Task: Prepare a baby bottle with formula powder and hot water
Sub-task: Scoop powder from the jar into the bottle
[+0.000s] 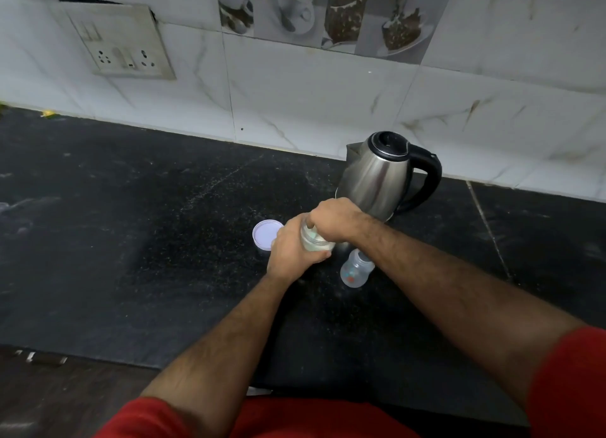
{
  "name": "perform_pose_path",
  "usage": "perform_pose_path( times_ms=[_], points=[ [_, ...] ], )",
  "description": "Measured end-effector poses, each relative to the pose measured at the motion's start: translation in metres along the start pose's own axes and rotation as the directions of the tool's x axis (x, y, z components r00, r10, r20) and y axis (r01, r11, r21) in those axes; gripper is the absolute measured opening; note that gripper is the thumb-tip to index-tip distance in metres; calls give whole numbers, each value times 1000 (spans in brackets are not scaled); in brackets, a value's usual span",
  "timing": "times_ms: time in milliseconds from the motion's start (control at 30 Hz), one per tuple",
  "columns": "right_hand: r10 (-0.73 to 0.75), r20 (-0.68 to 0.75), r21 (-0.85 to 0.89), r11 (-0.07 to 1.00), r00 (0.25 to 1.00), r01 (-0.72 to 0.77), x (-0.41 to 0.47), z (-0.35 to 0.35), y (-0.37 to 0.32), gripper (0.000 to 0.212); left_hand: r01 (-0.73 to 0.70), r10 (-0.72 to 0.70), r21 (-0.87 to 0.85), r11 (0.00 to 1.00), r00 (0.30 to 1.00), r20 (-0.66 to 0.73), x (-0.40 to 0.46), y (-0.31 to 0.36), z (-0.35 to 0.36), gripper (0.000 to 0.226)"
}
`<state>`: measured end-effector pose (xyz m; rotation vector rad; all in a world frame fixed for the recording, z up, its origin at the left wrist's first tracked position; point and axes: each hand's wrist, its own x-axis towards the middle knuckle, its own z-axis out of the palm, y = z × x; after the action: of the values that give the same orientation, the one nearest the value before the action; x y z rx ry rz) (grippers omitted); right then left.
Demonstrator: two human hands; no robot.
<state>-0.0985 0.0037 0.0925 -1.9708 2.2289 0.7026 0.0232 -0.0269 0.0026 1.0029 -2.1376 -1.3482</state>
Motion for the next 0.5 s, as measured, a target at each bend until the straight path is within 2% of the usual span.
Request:
perform_pose_path(
  times_ms=[100,267,500],
  points=[
    [16,61,-107,994,998,-9,7,1,-11,23,-7,7,61,998,1000,3,0,0,-1,76],
    [88,135,-176,982,987,-64,13,1,-14,21,-33,33,64,997,999,7,-2,2,-2,82],
    [102,115,-147,985,988,-85,9,1,-13,19,-41,41,26,999,999,9,-2,2,-1,80]
  ],
)
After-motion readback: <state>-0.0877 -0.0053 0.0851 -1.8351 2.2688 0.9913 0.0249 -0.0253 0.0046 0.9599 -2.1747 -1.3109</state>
